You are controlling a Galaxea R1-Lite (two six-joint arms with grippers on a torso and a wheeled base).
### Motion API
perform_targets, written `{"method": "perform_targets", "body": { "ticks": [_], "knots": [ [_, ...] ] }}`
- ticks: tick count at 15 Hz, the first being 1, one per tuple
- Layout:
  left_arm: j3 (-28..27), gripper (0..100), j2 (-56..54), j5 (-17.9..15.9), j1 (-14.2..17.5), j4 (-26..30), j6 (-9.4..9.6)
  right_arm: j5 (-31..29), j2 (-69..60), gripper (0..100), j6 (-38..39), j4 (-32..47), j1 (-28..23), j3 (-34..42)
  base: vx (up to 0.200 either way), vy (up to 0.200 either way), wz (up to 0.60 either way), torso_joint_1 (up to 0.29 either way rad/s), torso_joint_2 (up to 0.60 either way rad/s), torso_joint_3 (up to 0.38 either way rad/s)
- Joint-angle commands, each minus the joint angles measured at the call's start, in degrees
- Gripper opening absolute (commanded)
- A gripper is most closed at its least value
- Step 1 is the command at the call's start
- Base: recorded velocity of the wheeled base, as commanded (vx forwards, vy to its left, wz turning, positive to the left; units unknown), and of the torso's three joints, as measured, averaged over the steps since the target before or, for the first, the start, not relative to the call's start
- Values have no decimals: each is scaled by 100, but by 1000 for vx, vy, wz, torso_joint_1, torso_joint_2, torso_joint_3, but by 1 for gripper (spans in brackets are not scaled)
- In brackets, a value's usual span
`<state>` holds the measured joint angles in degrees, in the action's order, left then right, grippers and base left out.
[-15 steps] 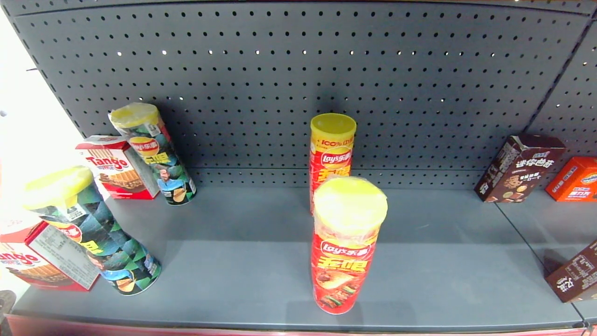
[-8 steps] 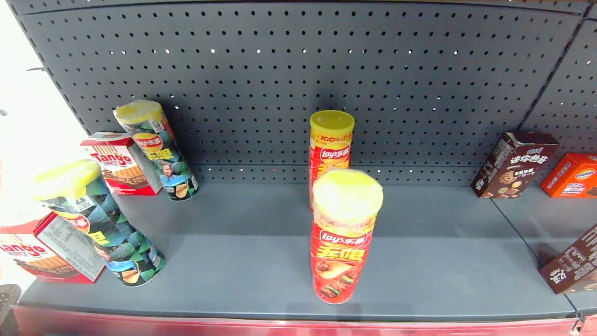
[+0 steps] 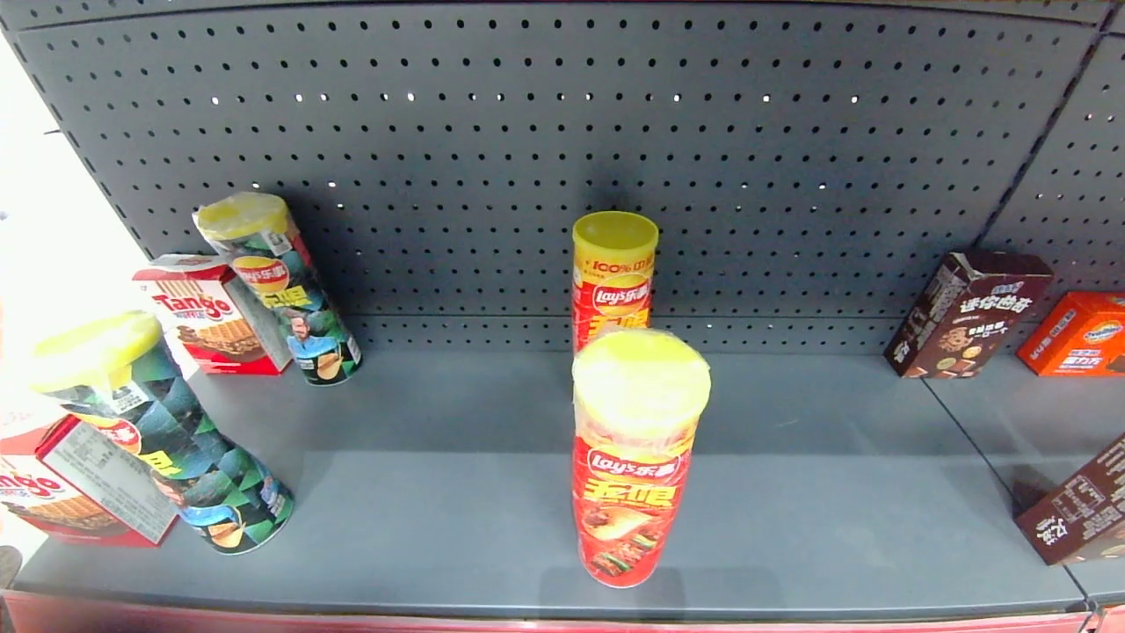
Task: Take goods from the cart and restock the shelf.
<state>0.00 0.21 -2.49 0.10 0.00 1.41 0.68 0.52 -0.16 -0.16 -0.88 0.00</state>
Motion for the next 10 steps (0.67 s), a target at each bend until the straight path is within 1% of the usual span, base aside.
{"method": "perform_targets", "body": {
  "ticks": [1, 2, 3, 9, 10],
  "knots": [
    [0, 100, 6, 3, -1, 0, -10, 2, 9, 100, -2, -2, 0, 0, 0, 0, 0, 0, 0, 0],
    [0, 100, 6, 3, -1, 0, -10, 2, 9, 100, -2, -2, 0, 0, 0, 0, 0, 0, 0, 0],
    [0, 100, 6, 3, -1, 0, -10, 2, 9, 100, 7, -2, 0, 0, -200, 0, 0, 2, -2, 2],
    [0, 100, 6, -6, -1, 0, 8, 2, 9, 100, 7, -2, 0, 0, 0, 0, 0, 0, 0, 0],
    [0, 100, 6, -6, -1, 0, 8, 2, 9, 100, 7, -11, 0, 0, -200, 0, 0, 2, 2, 2]
  ]
}}
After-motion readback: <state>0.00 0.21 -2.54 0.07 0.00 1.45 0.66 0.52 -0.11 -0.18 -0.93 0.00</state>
